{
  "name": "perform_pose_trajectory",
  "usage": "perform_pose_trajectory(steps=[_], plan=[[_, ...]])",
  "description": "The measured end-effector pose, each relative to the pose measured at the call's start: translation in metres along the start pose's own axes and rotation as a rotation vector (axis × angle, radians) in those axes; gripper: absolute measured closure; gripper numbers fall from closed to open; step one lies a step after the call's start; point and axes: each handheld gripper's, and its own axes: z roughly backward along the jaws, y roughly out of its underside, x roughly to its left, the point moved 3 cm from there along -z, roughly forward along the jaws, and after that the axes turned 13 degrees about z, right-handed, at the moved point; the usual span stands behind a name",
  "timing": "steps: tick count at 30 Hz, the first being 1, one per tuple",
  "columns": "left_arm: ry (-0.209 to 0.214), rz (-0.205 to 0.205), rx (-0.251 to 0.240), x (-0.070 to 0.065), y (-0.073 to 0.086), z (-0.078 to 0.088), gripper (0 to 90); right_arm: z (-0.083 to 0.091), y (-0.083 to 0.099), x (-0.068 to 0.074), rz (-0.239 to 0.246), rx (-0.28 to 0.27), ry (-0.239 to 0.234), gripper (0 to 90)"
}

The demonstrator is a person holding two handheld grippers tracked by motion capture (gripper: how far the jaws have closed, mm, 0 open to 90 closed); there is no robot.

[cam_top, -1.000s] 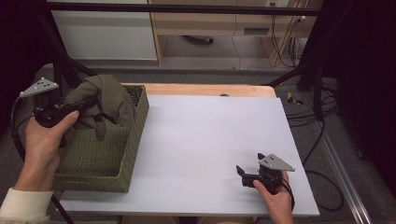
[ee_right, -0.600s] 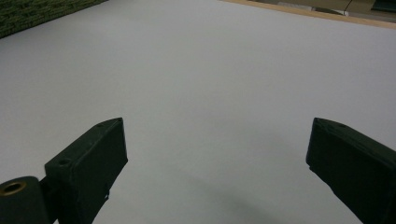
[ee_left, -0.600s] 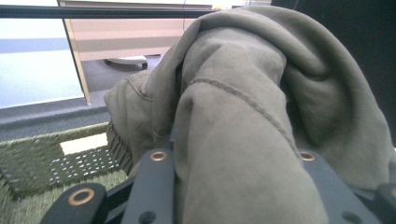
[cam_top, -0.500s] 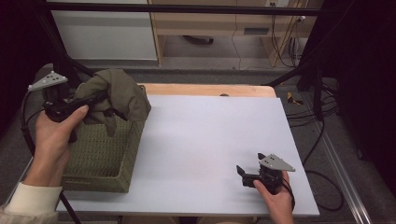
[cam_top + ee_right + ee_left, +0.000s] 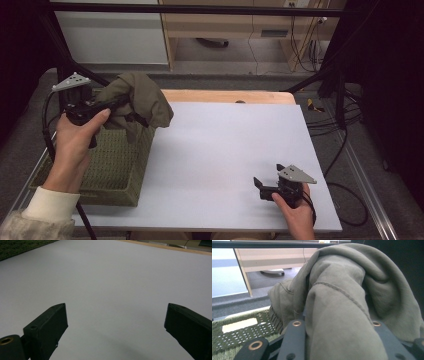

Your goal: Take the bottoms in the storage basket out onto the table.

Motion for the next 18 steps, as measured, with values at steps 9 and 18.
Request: perform_pose_trajectory(steps=[9, 18], plan=[[0.023, -0.006, 0.009, -0.013, -0.001, -0.012, 66.2, 0.001, 0.0, -0.001, -0.001, -0.005, 0.0, 4.9], [0.039, -0.016, 0.016, -0.023, 0.001, -0.019, 66.3, 0.001, 0.0, -0.001, -0.005, -0.004, -0.001, 4.9]])
